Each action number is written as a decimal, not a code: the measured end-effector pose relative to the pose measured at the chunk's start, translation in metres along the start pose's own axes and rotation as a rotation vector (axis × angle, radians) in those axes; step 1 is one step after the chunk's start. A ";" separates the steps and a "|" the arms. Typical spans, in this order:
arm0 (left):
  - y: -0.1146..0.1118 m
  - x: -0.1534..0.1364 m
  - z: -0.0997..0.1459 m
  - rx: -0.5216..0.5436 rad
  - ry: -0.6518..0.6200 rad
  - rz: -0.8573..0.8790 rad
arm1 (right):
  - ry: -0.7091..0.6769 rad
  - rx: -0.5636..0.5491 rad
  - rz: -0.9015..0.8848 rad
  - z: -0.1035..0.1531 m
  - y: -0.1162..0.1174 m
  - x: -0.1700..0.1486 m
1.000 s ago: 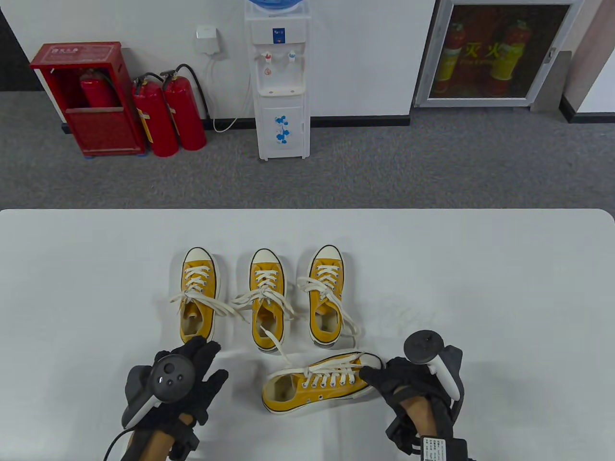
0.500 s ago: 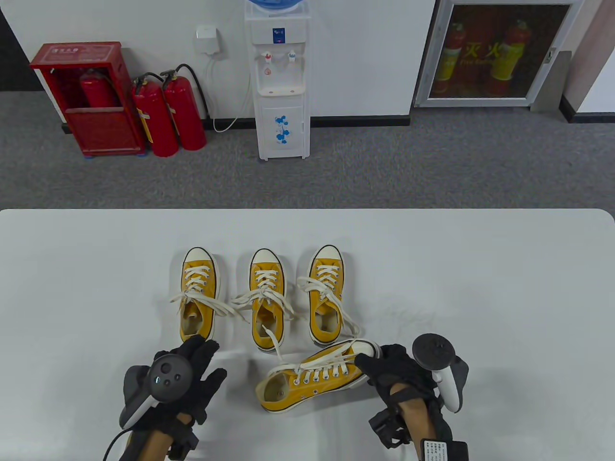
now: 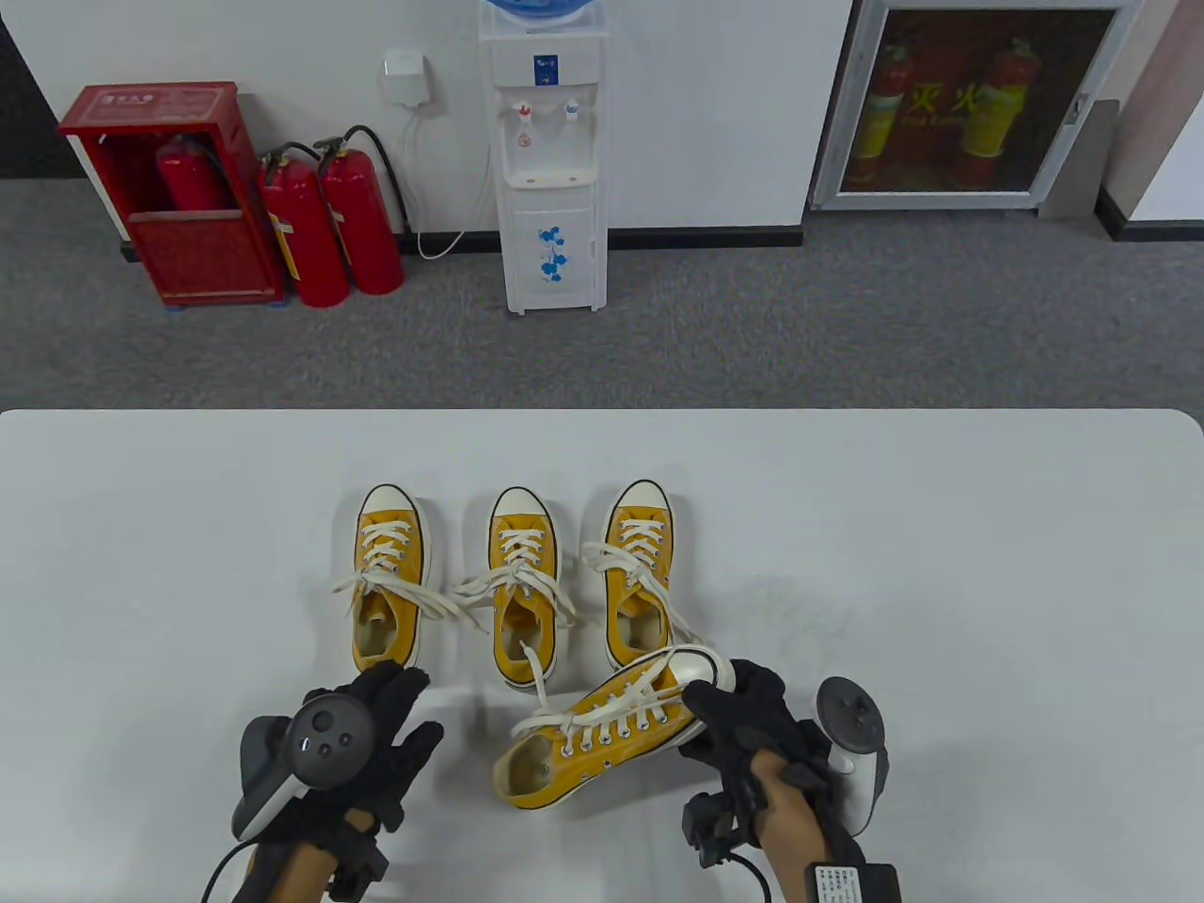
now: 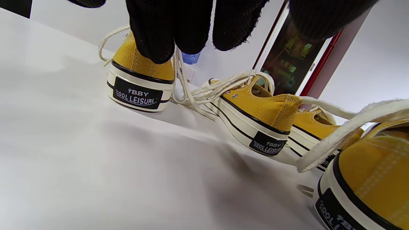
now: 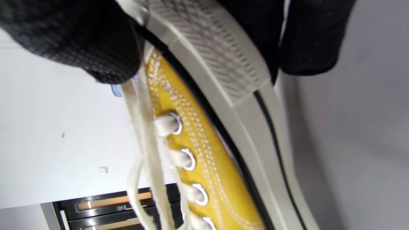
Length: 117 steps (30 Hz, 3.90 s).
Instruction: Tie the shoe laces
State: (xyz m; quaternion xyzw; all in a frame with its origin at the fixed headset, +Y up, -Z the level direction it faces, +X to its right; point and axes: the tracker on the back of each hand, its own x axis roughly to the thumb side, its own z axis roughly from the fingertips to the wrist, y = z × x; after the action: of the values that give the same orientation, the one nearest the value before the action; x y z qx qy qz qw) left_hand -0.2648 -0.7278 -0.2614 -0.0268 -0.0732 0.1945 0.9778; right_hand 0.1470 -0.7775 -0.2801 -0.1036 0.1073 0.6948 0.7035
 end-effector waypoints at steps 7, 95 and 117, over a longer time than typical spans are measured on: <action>0.002 -0.001 0.001 0.010 -0.001 0.017 | -0.114 -0.077 0.026 -0.002 -0.009 0.022; -0.001 0.003 0.000 -0.043 -0.006 -0.003 | 0.175 -0.141 0.223 -0.163 -0.061 0.072; -0.002 0.002 0.000 -0.038 -0.007 0.003 | -0.034 -0.129 0.321 -0.119 -0.078 0.084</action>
State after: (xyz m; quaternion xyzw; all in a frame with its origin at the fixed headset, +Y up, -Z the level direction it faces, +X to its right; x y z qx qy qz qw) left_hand -0.2620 -0.7284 -0.2612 -0.0447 -0.0801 0.1949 0.9765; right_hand 0.2252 -0.7334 -0.4189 -0.1183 0.0658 0.8053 0.5772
